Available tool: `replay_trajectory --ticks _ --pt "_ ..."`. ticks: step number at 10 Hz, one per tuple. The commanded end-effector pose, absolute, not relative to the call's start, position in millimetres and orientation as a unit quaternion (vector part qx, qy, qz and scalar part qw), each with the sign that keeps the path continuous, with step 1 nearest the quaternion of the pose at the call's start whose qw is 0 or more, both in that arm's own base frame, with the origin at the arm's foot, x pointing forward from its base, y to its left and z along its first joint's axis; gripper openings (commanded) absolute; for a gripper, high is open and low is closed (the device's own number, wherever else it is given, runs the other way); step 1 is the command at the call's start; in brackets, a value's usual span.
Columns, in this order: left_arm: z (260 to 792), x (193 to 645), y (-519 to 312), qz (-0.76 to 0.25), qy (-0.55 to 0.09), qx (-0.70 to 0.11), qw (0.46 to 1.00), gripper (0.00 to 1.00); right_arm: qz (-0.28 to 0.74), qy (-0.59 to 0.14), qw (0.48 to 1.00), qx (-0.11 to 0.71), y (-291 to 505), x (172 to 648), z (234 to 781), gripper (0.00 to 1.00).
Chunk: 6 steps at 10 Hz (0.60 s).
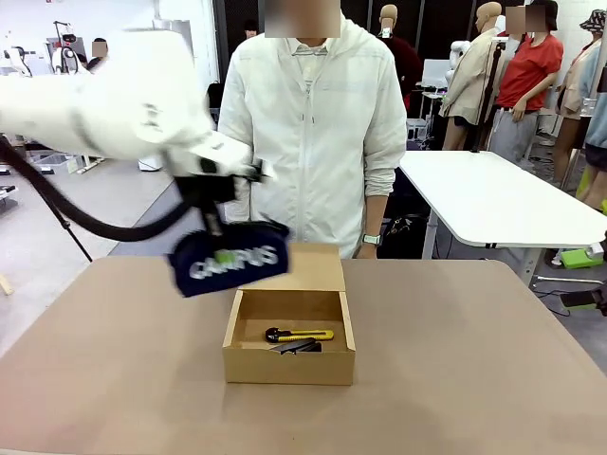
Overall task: Pack the items into the box.
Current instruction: Pick up the item indicated by the person and place it inside the Mailer Box.
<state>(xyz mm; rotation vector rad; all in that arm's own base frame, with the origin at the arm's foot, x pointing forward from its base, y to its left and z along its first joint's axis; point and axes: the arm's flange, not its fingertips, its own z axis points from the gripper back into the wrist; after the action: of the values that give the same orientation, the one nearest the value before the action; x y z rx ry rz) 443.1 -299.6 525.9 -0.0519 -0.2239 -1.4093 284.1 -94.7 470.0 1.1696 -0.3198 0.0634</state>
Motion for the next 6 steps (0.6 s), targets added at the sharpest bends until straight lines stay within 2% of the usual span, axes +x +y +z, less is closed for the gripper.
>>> replay_trajectory --ticks 1,2,3,4,6 --pt "508.7 461.6 -328.1 -0.754 -0.110 -0.005 0.647 0.00 0.038 -0.152 0.820 0.550 -96.4 282.3 470.4 1.00" --pt "499.7 460.3 -340.9 -0.777 -0.098 -0.028 0.622 0.00 0.038 -0.152 0.820 0.550 -96.4 282.3 470.4 1.00" --pt "495.9 464.5 -346.5 -0.743 -0.078 -0.011 0.665 0.00 0.038 -0.152 0.820 0.550 -96.4 282.3 470.4 1.00" --pt "493.9 444.9 -359.2 -0.751 -0.097 -0.027 0.653 0.00 0.038 -0.152 0.820 0.550 -96.4 282.3 470.4 1.00" --pt "482.0 453.9 -364.8 -0.760 -0.088 -0.027 0.644 0.00 0.038 -0.152 0.820 0.550 -96.4 282.3 470.4 1.00"
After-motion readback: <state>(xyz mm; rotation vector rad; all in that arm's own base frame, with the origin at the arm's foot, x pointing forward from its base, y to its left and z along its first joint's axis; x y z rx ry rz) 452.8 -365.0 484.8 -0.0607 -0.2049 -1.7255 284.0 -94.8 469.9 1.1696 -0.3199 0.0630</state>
